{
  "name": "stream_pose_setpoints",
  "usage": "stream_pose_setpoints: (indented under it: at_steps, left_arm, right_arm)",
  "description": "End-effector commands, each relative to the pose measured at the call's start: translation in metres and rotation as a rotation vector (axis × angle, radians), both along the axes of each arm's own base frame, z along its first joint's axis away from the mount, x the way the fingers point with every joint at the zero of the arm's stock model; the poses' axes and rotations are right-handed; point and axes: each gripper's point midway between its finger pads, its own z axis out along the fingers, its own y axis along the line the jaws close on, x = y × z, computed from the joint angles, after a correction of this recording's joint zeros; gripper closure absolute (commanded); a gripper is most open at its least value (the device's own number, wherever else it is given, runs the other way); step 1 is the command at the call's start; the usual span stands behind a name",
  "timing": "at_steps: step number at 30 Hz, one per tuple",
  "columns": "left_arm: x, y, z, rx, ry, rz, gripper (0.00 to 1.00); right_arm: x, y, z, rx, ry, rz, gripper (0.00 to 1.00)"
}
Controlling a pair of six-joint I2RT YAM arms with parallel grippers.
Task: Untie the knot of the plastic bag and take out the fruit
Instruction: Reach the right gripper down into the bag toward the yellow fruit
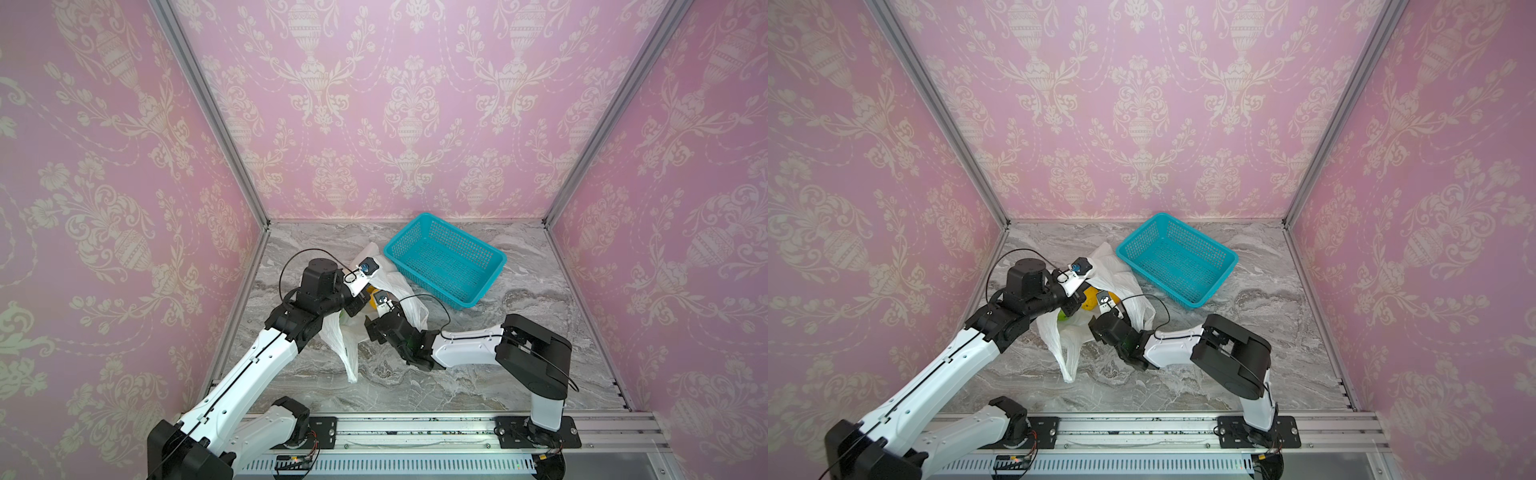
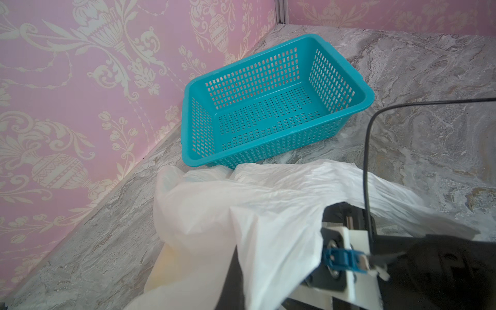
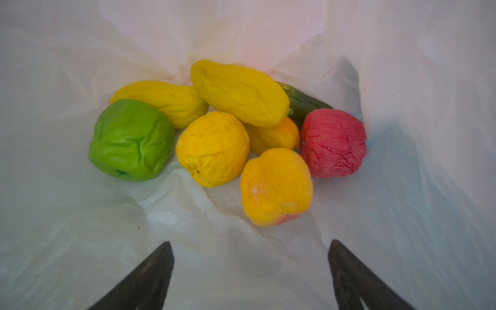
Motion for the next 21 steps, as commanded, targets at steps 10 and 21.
stream_pose_setpoints:
  at_steps: [10, 21]
  left_arm:
    - [-0.006, -0.002, 0.002, -0.004, 0.000, -0.023, 1.00]
    - [-0.007, -0.002, -0.001, 0.001, 0.003, -0.026, 1.00]
  right_arm:
    - [0.041, 0.017, -0.028, -0.123, 0.060, -0.025, 0.05]
    - [0.054, 0.009, -0.051, -0.215, 0.102, -0.039, 0.02]
